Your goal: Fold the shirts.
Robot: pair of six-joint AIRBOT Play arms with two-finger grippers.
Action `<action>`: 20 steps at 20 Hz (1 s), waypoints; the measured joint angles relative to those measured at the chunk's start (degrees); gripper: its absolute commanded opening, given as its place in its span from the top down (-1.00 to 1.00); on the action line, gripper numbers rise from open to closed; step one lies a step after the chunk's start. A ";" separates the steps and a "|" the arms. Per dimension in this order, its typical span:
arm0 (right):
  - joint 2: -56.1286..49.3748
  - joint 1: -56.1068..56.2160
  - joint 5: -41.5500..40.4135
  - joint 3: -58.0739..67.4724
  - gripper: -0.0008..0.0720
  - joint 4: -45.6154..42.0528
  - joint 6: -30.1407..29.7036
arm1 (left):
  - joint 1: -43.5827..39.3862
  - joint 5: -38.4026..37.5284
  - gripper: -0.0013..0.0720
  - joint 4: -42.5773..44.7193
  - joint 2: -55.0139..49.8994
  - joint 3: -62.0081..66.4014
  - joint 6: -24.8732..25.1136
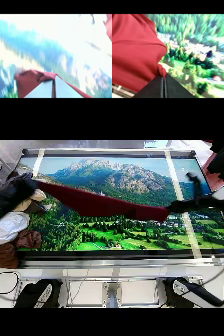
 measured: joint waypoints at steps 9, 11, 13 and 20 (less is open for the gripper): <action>20.90 -2.56 -1.55 22.88 0.91 0.24 2.62 | 0.92 -5.49 0.94 0.09 3.50 20.11 8.26; 21.29 -2.64 -5.64 26.29 0.91 2.73 2.71 | 0.92 -7.45 0.94 -1.27 2.43 21.40 10.03; 19.43 -2.64 -8.33 28.13 0.91 4.55 2.84 | 0.92 -11.04 0.94 -1.90 -0.63 22.03 11.63; -1.99 2.25 -15.34 22.38 0.91 9.57 3.02 | 0.90 -11.67 0.94 -1.40 -23.37 22.69 13.99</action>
